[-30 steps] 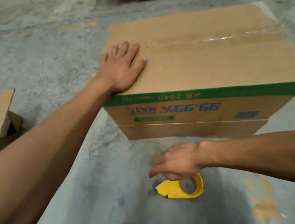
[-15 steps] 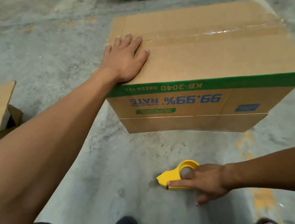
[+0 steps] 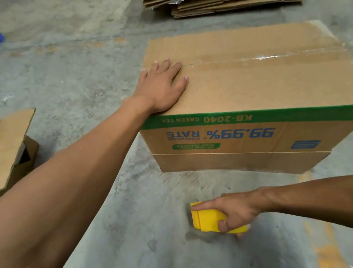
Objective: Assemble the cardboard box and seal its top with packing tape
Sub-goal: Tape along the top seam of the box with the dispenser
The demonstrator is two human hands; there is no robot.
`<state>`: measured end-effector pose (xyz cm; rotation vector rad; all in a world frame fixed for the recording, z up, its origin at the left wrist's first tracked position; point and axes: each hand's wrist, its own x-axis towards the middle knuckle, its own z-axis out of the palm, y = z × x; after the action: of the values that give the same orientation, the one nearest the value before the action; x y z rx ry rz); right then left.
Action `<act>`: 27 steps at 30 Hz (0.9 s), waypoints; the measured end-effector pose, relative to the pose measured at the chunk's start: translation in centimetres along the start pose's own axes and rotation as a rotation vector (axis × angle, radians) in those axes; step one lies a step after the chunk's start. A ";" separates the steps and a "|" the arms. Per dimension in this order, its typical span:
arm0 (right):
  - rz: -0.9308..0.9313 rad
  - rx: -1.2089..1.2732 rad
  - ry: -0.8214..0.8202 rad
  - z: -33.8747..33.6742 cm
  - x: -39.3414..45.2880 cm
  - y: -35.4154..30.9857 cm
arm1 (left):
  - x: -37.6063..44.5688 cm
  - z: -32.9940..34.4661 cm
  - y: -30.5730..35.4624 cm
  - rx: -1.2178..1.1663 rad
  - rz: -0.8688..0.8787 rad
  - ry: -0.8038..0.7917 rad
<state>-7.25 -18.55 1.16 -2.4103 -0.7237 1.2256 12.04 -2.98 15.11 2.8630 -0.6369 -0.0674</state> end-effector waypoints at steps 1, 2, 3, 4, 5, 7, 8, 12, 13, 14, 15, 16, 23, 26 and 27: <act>-0.005 0.099 0.035 -1.4 -0.6 -0.6 | -0.1 -0.1 0.0 -0.011 0.004 -0.008; -0.020 0.253 0.048 -2.9 -1.2 -1.1 | -0.1 -0.2 -0.1 -0.025 0.008 -0.017; -0.047 0.433 0.038 -4.4 -1.9 -1.5 | -0.1 -0.4 -0.2 -0.044 0.012 -0.025; -0.084 0.574 0.024 -6.0 -2.8 -2.0 | -0.2 -0.7 -0.3 -0.071 0.019 -0.034; -0.125 0.647 0.024 -7.5 -3.5 -2.5 | -0.2 -1.0 -0.6 -0.111 0.027 -0.040; -0.211 0.700 0.115 -10.8 -5.2 -3.5 | -0.4 -1.7 -1.1 -0.234 0.037 -0.037; -0.261 0.719 0.175 -12.4 -6.2 -4.1 | -0.6 -1.9 -1.5 -0.307 0.039 -0.011; -0.414 0.970 0.335 -18.9 -10.9 -4.1 | -1.0 -3.4 -2.1 -0.564 -0.017 0.169; -0.462 1.038 0.362 -20.2 -11.9 -3.6 | -1.0 -4.1 -1.8 -0.619 -0.047 0.196; -0.514 1.097 0.381 -21.3 -12.9 -3.1 | -1.0 -5.0 -1.2 -0.697 -0.088 0.213; -0.562 1.148 0.398 -22.1 -13.4 -2.6 | -1.2 -5.8 -0.4 -0.819 -0.151 0.200; -0.597 1.191 0.417 -22.8 -13.7 -1.9 | -1.3 -6.6 0.6 -0.986 -0.233 0.131; -0.690 1.341 0.472 -24.0 -15.0 0.3 | -3.2 -10.6 7.0 -1.550 -0.331 -0.531; -0.707 1.356 0.474 -24.1 -15.4 0.9 | -3.3 -11.2 8.3 -1.642 -0.336 -0.578; -0.706 1.357 0.478 -24.1 -15.5 1.1 | -3.3 -11.2 8.5 -1.671 -0.340 -0.579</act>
<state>5.12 -30.06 24.36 -1.0589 -0.3119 0.4660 6.49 -6.95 27.87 1.2281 -0.0001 -0.9560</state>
